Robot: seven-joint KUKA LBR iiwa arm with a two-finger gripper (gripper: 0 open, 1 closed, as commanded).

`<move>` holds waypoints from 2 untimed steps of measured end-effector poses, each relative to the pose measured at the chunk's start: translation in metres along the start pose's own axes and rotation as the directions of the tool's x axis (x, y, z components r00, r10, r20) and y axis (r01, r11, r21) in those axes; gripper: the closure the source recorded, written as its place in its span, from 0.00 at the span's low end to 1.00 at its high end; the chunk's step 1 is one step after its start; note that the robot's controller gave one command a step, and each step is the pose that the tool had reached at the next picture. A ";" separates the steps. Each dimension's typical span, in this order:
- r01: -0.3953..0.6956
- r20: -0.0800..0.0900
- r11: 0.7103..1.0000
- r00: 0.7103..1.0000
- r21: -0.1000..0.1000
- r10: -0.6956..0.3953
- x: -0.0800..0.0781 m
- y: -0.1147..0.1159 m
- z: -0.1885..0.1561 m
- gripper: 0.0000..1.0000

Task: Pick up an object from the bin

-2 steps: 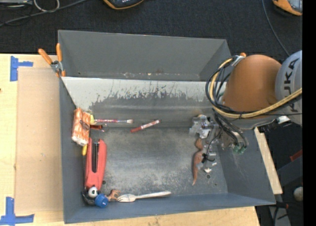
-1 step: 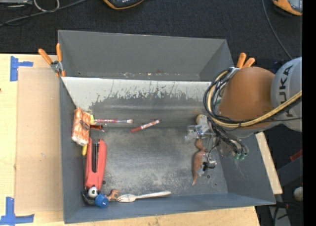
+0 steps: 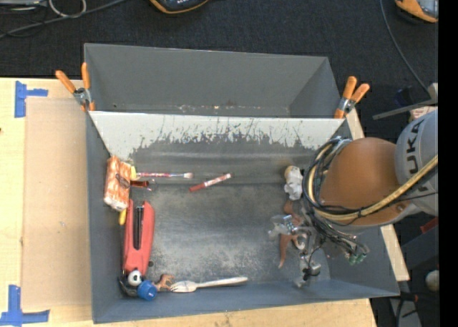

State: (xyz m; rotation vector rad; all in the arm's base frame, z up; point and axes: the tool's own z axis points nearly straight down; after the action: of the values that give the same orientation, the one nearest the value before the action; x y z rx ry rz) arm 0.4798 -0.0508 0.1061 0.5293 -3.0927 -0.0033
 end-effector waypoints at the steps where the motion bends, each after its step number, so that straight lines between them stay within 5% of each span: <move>1: -0.034 0.002 0.999 0.999 -0.001 0.034 -0.018 -0.007 -0.072 0.00; 2: 0.095 -0.002 0.995 0.995 -0.002 -0.095 -0.019 -0.036 -0.045 0.00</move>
Offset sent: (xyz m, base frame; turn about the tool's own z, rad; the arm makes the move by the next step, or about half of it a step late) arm 0.0352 -0.0469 0.0077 -0.1803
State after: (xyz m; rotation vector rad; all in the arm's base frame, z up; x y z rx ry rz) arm 0.5099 -0.0784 0.1508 0.6752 -3.0622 -0.0064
